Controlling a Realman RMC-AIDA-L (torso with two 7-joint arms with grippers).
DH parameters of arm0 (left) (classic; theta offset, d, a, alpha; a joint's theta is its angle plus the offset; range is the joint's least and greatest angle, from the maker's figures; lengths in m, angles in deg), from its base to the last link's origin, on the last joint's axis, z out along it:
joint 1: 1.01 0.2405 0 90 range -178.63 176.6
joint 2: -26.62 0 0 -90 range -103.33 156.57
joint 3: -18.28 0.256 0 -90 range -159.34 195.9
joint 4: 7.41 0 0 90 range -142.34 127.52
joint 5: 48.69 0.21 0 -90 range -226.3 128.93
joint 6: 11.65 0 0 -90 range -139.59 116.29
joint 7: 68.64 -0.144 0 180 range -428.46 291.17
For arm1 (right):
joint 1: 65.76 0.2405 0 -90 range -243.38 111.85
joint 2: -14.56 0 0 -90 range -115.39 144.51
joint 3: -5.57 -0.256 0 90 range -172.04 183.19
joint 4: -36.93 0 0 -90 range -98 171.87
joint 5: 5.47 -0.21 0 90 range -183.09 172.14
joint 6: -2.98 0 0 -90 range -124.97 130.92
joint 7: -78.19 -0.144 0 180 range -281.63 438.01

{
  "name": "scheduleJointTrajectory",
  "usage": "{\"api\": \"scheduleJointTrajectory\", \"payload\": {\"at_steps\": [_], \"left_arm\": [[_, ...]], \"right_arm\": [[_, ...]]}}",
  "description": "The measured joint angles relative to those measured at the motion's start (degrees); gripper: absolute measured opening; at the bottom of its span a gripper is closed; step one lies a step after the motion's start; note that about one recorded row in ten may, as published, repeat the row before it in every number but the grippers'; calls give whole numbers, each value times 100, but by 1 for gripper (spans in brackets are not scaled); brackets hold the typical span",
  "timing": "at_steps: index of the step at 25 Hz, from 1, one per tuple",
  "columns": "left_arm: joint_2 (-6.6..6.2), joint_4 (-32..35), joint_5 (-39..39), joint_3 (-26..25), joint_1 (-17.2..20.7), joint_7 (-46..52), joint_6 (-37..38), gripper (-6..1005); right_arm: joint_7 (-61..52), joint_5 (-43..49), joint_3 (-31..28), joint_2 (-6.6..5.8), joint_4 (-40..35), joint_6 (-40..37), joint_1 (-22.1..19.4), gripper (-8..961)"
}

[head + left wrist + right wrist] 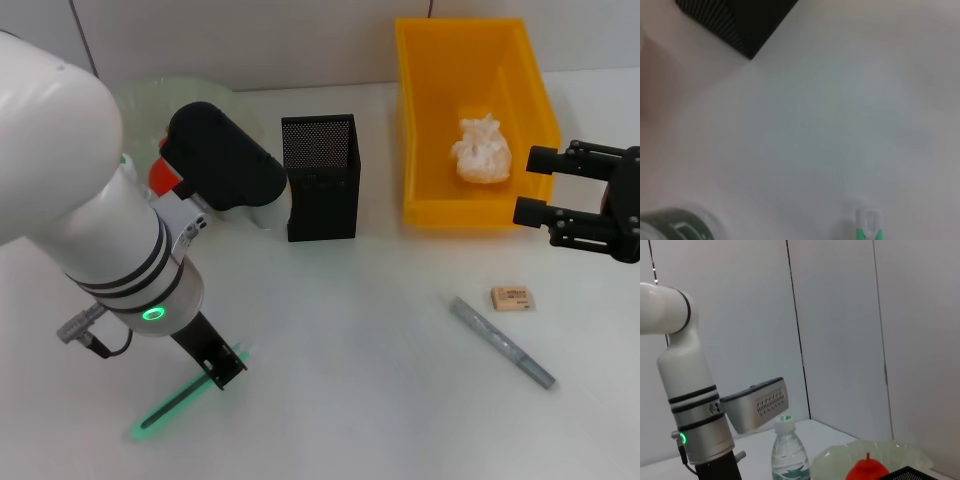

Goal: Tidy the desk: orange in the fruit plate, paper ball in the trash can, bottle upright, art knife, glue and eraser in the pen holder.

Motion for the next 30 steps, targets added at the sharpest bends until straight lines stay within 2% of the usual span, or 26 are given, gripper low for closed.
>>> {"api": "scheduleJointTrajectory", "payload": {"at_steps": [16, 30], "left_arm": [[0, 302, -249, -159, -26, 5, -8, 106], [0, 555, -531, -441, -41, -1, -316, 106]], "right_arm": [[1, 6, 0, -2, 2, 73, 0, 604], [0, -17, -9, -8, 1, 128, -44, 603]]}}
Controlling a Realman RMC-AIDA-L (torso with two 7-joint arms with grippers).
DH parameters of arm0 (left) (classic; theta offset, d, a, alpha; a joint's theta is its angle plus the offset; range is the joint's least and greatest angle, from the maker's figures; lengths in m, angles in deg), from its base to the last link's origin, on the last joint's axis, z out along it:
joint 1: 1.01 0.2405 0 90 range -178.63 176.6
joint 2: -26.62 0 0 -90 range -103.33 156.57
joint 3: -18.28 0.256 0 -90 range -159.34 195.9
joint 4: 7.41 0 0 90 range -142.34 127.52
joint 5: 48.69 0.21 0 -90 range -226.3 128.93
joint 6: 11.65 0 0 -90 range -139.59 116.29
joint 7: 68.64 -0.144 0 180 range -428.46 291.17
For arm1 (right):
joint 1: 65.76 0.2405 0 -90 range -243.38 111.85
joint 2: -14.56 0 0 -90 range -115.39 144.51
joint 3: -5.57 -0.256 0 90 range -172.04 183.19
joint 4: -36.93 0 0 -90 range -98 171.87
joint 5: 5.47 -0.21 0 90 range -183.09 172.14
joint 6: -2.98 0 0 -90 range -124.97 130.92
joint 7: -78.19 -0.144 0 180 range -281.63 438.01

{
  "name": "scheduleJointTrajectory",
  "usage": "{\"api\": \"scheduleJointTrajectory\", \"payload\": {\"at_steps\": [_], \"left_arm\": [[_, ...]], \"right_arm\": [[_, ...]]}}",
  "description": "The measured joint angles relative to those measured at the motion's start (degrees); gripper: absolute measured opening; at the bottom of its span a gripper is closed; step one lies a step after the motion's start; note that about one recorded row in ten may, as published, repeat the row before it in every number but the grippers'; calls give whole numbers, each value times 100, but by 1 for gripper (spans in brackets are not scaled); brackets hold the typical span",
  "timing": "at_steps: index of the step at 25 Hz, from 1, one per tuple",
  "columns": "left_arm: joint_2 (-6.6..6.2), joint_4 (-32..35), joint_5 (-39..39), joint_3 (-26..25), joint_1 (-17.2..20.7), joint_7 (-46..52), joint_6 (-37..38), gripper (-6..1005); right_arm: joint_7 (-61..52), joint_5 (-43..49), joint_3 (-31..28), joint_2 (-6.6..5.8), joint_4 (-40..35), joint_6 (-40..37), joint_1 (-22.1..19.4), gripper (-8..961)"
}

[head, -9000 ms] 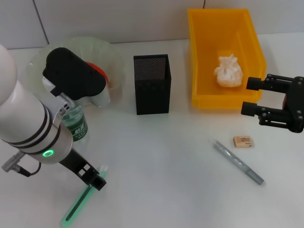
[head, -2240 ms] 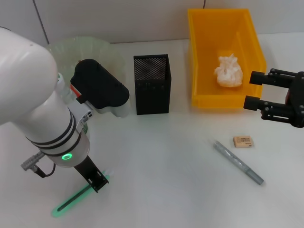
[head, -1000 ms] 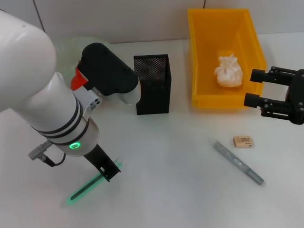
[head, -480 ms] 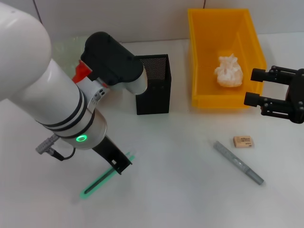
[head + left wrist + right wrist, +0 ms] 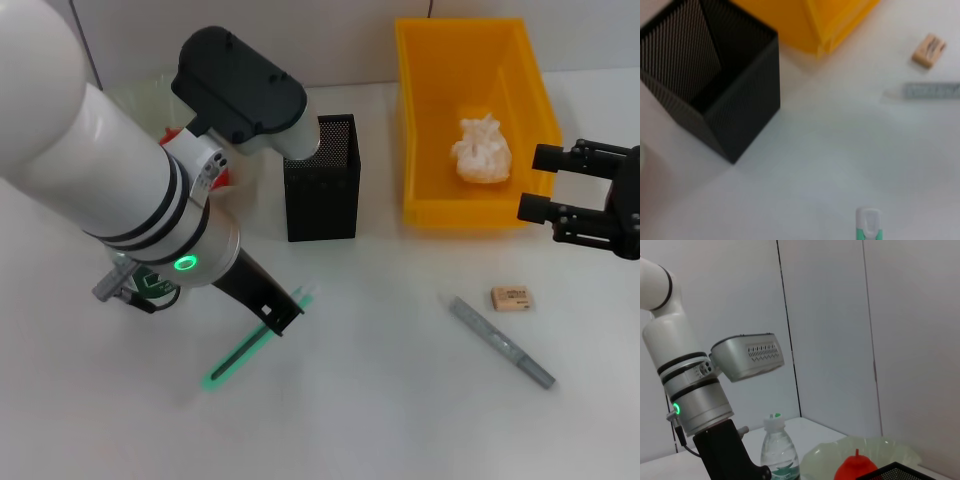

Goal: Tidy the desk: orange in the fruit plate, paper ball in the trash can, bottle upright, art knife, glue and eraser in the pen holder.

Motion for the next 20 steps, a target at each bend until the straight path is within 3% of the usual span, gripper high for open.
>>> {"api": "scheduleJointTrajectory", "payload": {"at_steps": [20], "left_arm": [[-9, 429, -243, -201, 59, -17, -346, 106]], "right_arm": [[0, -14, -69, -3, 0, 7, -38, 601]]}}
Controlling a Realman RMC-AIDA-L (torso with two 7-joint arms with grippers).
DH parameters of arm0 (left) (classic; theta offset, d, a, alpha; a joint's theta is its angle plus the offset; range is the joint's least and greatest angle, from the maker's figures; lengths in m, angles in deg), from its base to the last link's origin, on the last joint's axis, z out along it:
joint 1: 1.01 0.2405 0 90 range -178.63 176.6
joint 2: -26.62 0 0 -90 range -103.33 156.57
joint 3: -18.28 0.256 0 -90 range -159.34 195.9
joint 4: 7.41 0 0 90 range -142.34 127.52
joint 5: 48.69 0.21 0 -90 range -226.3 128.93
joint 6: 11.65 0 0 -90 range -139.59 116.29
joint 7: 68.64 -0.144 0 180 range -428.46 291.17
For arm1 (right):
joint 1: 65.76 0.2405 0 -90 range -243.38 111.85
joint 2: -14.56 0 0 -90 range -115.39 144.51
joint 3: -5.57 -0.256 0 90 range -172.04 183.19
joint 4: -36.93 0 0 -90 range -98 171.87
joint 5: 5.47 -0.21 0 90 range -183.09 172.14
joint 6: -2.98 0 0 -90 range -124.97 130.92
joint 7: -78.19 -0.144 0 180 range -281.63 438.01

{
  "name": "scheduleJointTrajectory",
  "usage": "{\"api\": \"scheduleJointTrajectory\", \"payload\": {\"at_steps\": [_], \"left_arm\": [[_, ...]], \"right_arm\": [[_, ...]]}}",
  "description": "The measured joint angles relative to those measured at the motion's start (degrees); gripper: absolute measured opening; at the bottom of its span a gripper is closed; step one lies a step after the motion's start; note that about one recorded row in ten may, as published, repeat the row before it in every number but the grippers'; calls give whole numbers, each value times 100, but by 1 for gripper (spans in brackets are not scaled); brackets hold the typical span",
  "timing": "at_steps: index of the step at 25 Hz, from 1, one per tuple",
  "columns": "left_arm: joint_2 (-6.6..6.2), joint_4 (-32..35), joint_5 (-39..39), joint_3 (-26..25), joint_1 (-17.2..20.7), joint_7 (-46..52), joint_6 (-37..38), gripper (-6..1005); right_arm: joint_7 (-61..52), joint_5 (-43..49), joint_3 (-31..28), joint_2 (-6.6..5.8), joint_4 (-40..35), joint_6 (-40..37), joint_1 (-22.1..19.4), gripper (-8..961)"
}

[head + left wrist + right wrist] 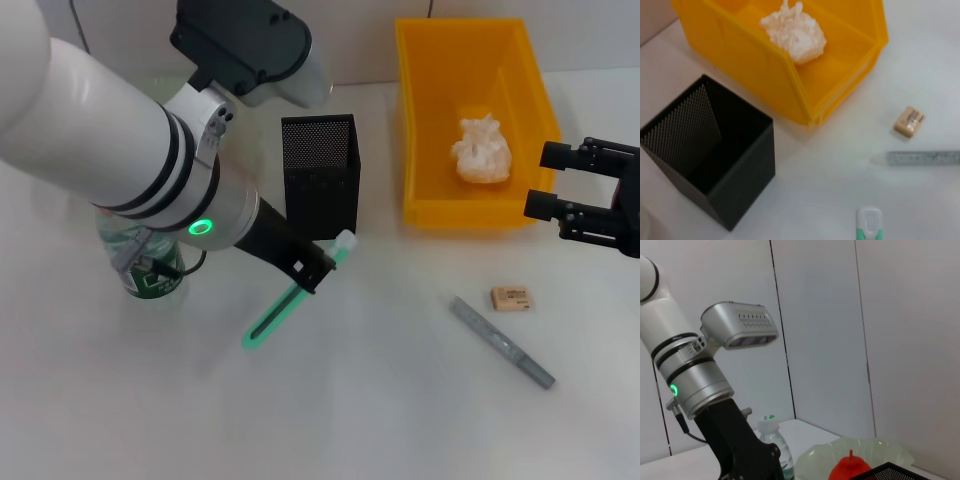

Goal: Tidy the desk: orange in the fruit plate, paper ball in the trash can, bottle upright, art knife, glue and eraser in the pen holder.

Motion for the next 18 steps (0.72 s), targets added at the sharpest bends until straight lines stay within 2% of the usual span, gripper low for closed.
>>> {"api": "scheduleJointTrajectory", "payload": {"at_steps": [18], "left_arm": [[-21, 458, -50, -173, 140, -52, -501, 106]], "right_arm": [[4, 0, 0, -6, 117, 7, -14, 600]]}}
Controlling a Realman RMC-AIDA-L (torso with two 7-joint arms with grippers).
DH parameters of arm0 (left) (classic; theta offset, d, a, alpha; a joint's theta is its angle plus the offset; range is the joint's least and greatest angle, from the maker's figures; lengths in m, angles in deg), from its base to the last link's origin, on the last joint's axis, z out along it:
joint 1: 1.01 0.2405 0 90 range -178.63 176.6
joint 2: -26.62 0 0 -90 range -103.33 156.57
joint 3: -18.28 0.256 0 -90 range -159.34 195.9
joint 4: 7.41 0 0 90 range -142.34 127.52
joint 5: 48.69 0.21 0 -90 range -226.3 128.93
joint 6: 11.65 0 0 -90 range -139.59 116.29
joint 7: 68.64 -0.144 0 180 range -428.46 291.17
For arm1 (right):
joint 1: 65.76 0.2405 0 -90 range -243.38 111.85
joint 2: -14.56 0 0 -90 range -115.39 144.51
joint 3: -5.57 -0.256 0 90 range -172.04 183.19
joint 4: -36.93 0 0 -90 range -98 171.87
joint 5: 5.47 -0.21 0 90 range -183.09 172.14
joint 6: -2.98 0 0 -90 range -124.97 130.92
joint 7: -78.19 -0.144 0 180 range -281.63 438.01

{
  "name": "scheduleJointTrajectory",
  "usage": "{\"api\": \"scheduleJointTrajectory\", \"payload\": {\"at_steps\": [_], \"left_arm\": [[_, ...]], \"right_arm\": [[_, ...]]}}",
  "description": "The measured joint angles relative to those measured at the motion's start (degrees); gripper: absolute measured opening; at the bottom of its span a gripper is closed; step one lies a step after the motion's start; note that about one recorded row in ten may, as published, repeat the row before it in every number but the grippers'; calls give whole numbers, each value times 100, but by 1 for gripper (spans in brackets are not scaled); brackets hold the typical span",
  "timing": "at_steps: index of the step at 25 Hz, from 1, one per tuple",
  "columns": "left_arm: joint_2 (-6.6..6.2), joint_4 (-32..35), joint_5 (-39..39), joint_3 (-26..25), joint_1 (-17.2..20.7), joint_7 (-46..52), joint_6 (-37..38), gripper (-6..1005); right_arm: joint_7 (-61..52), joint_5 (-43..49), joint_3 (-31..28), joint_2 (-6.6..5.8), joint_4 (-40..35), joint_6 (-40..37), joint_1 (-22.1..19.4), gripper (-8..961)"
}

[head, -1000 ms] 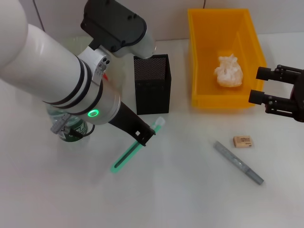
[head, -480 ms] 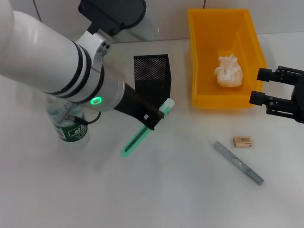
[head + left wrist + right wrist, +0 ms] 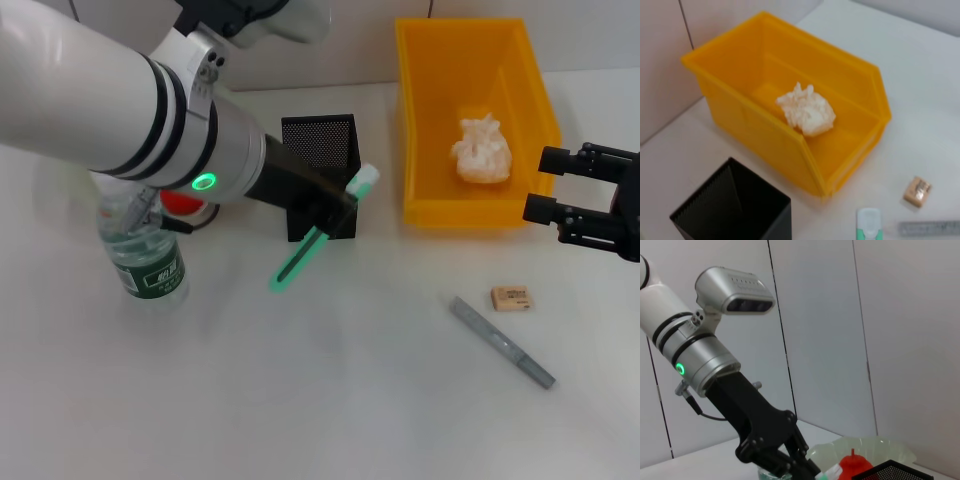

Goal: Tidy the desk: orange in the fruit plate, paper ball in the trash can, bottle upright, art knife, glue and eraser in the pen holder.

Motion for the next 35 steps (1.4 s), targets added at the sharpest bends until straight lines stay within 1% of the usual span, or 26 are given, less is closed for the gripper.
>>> {"api": "scheduleJointTrajectory", "payload": {"at_steps": [9, 10, 11, 16, 17, 22, 23, 27, 28, 29, 35], "left_arm": [[-4, 207, 2, -77, 69, -123, -306, 106], [-5, 297, 2, -79, 143, -209, -559, 106], [-5, 317, 2, -79, 169, -234, -660, 106], [-7, 330, 2, -79, 231, -335, -839, 106], [-7, 338, 3, -72, 333, -398, -1068, 106], [-5, 348, -56, -74, 418, -515, -1268, 106], [-5, 352, -193, -77, 500, -634, -1473, 106], [-5, 353, -235, -76, 526, -666, -1599, 106], [-6, 353, -244, -73, 542, -671, -1676, 105], [-5, 325, -267, -37, 599, -746, -1995, 105], [6, 267, -328, -17, 681, -878, -2363, 105]], "right_arm": [[12, 0, 0, -2, 23, 52, 0, 599], [12, 0, 0, -2, 24, 56, 0, 599], [13, 1, 0, -2, 24, 60, 0, 599], [13, 1, 0, -2, 24, 63, 14, 598], [13, 1, 0, -2, 24, 63, 16, 598], [14, 1, 0, 9, 26, 64, 18, 598], [14, 1, 0, 11, 27, 66, 18, 598], [13, 1, -3, 14, 31, 72, 24, 597], [12, 1, -5, 15, 32, 72, 25, 597], [13, 1, -9, 16, 32, 72, 26, 597], [8, 1, -9, 27, 33, 79, 27, 597]]}}
